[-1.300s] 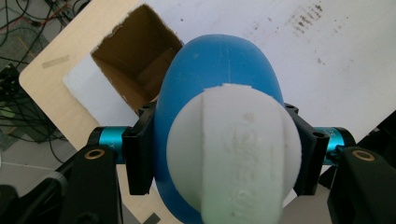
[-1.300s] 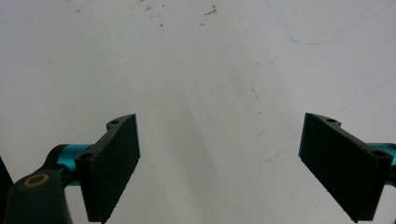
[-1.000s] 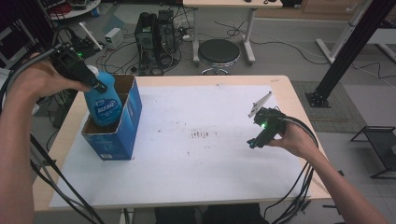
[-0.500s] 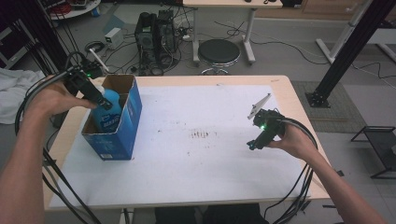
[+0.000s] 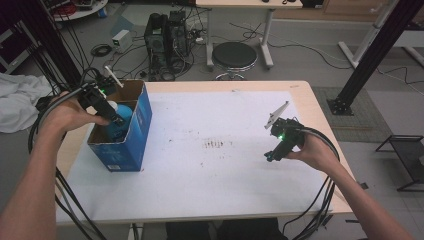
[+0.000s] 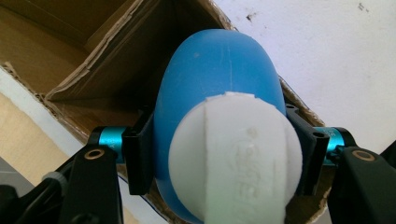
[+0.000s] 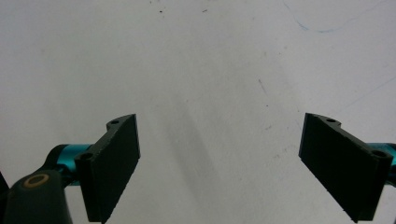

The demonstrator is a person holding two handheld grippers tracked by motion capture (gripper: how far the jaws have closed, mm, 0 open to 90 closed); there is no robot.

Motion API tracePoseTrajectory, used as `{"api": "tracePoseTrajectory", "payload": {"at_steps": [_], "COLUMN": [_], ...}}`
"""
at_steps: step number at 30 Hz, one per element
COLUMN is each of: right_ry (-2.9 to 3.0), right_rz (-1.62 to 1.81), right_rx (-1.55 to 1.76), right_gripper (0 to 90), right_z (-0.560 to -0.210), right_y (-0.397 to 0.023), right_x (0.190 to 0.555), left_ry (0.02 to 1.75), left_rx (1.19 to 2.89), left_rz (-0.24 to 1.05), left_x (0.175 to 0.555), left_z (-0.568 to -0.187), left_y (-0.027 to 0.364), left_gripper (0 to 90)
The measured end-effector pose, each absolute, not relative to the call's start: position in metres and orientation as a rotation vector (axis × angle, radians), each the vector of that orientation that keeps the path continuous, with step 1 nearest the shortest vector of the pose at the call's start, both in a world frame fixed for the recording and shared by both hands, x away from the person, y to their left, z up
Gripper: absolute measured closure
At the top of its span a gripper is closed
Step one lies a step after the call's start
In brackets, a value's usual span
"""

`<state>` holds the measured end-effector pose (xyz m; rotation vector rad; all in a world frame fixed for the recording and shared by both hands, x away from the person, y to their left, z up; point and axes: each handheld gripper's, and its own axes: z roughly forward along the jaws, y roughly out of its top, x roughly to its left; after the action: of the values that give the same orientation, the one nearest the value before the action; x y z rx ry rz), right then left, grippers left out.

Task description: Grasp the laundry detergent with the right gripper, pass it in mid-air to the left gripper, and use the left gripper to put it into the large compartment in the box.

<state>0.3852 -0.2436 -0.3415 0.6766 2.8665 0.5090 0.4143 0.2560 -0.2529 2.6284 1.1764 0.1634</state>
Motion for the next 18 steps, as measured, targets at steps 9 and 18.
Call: {"api": "tracePoseTrajectory", "payload": {"at_steps": [9,18], "right_ry": [2.865,2.870], "right_rz": [0.516,0.506], "right_rx": [0.684,0.671], "right_gripper": [11.7,11.7], "right_z": [-0.342,-0.343], "right_y": [-0.245,-0.243], "right_x": [0.385,0.385], "left_ry": [1.142,1.141], "left_rx": [2.652,2.629], "left_rz": [0.178,0.190], "left_x": [0.412,0.410], "left_z": [-0.264,-0.278], "left_y": [0.261,0.264], "left_gripper": [37.9,37.9]}}
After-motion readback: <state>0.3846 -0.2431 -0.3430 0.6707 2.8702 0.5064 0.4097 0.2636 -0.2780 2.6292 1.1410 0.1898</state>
